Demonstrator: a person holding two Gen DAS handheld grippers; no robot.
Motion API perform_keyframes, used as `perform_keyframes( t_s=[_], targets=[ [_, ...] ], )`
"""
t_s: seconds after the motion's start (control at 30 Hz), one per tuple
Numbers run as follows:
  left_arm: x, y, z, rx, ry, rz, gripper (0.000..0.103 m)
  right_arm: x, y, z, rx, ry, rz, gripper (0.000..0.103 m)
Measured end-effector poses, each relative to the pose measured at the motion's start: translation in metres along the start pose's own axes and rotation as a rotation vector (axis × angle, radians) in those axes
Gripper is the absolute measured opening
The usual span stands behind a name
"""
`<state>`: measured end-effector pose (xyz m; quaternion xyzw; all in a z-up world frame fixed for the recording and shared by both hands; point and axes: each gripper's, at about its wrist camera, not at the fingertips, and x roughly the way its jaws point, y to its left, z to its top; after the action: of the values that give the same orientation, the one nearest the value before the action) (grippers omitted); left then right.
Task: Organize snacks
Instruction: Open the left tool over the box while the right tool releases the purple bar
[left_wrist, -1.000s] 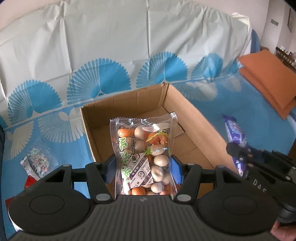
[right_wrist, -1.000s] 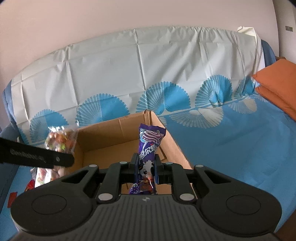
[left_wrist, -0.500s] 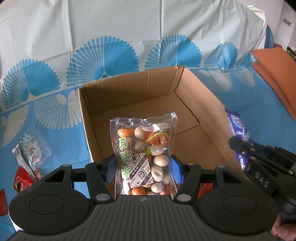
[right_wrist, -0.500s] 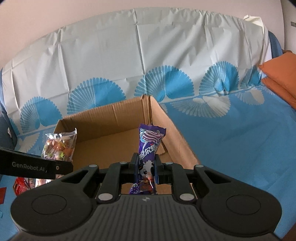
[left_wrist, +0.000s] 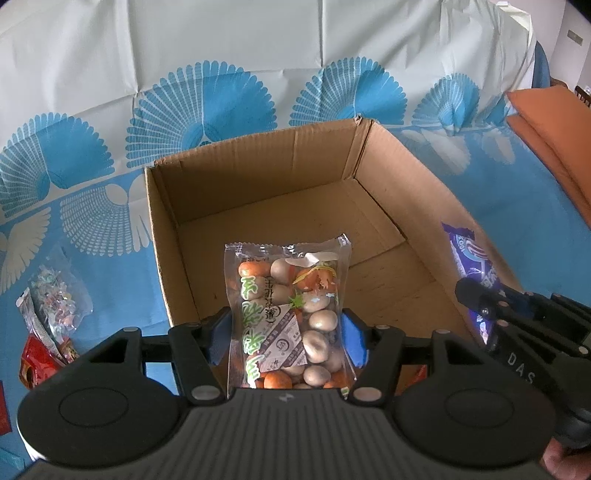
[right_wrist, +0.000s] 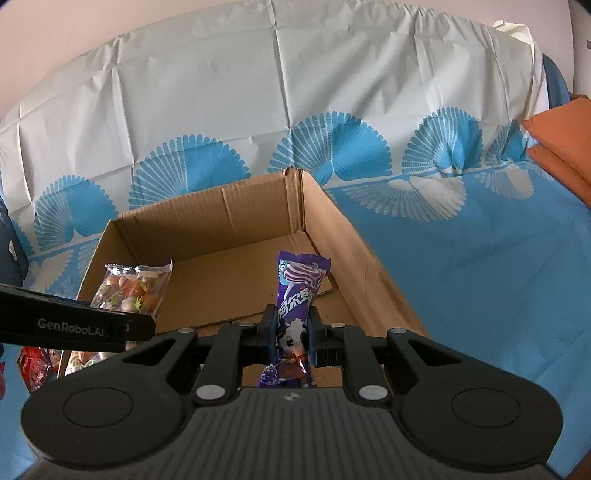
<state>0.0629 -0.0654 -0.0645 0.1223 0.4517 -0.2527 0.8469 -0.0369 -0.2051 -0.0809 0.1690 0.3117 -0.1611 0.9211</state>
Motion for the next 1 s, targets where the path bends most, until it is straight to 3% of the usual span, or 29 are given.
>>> perform_keyframes(
  t_s=[0.1, 0.17, 0.23, 0.27, 0.33, 0.53, 0.6, 0.73, 0.87, 1.0],
  targets=[
    [0.001, -0.001, -0.001, 0.006, 0.001, 0.004, 0.069, 0.002, 0.000, -0.001, 0.003, 0.004, -0.003, 0.017],
    [0.002, -0.003, -0.001, 0.014, 0.002, 0.001, 0.078, 0.003, 0.000, -0.002, 0.007, 0.010, 0.000, 0.019],
    [0.000, -0.004, -0.002, 0.009, -0.005, -0.002, 0.102, 0.004, -0.001, -0.002, 0.019, 0.020, -0.002, 0.030],
    [-0.003, -0.005, -0.003, 0.007, -0.021, 0.014, 0.103, 0.004, -0.001, -0.003, 0.027, 0.030, -0.009, 0.046],
    [-0.008, -0.007, -0.005, 0.026, -0.057, 0.034, 0.103, 0.002, -0.002, -0.004, 0.038, 0.032, -0.030, 0.055],
    [-0.001, -0.009, -0.018, 0.038, 0.002, 0.029, 0.103, -0.001, -0.009, -0.014, 0.058, 0.058, -0.044, 0.060],
    [-0.003, -0.008, -0.025, 0.056, -0.010, 0.026, 0.103, -0.001, -0.012, -0.019, 0.077, 0.080, -0.048, 0.061],
    [-0.006, -0.012, -0.037, 0.105, -0.016, 0.091, 0.103, -0.002, -0.013, -0.031, 0.098, 0.124, -0.044, 0.062],
    [0.003, 0.006, -0.044, 0.048, 0.039, 0.125, 0.103, -0.009, -0.002, -0.038, 0.053, 0.115, -0.046, 0.069],
    [0.006, 0.028, -0.052, 0.019, 0.055, 0.176, 0.103, -0.015, 0.015, -0.047, -0.010, 0.104, -0.037, 0.070]
  ],
)
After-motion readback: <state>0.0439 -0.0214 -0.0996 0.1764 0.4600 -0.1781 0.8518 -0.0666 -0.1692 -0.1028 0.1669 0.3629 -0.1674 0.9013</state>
